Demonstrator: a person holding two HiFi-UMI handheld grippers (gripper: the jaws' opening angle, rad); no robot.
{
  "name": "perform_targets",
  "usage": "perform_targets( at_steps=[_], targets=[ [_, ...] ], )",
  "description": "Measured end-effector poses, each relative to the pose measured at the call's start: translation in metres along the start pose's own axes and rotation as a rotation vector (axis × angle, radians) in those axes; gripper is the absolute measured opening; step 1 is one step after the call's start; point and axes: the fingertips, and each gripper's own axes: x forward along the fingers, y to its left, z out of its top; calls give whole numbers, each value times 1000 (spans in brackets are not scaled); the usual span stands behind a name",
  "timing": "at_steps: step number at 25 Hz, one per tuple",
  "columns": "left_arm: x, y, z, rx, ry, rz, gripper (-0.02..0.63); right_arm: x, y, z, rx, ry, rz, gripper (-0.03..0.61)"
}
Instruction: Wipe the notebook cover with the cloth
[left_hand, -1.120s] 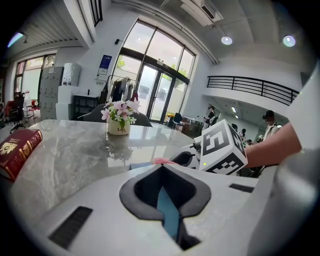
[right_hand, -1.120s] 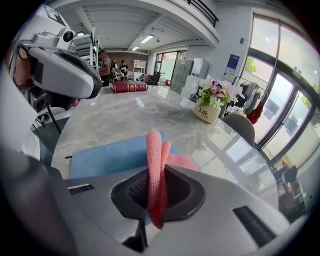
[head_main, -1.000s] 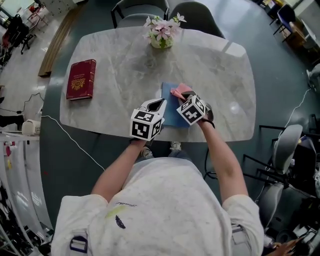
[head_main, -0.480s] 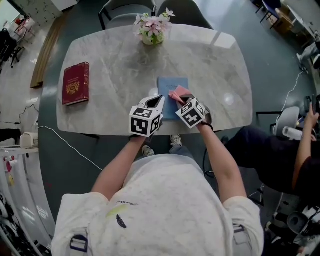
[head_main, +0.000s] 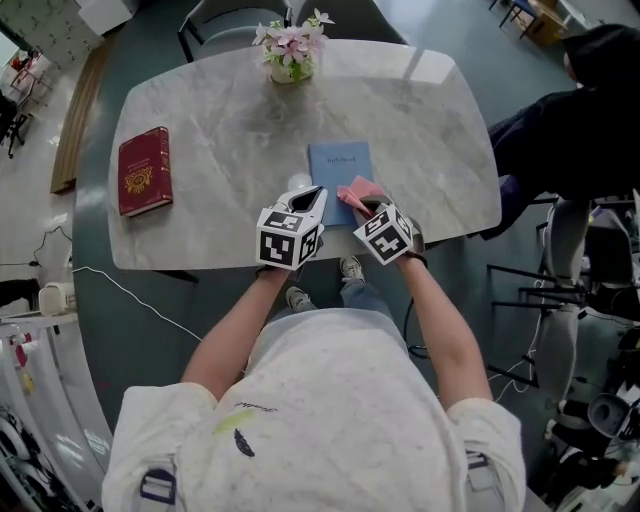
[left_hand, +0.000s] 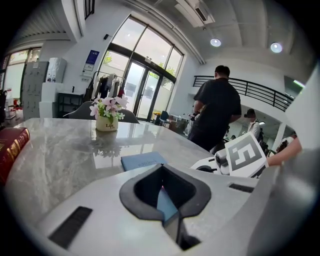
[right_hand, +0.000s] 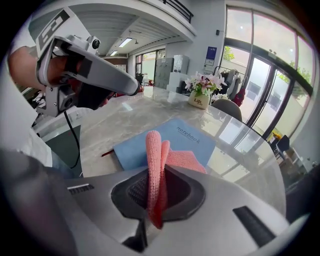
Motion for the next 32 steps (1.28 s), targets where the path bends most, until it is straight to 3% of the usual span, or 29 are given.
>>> perform_targets(
  at_steps=[9, 17, 23, 32],
  targets=[
    [-7, -1, -10, 8, 7, -20, 8, -17, 27, -17, 50, -11, -11, 15],
    [-9, 1, -14, -7, 7, -19, 8, -32, 33, -22, 36, -4, -18, 15],
    [-8, 12, -17, -26, 6, 5, 8, -53, -4, 17, -54, -70, -90, 15],
    [-10, 27, -11, -63, -35, 52, 6, -34, -58, 92, -189, -96, -110, 15]
  ],
)
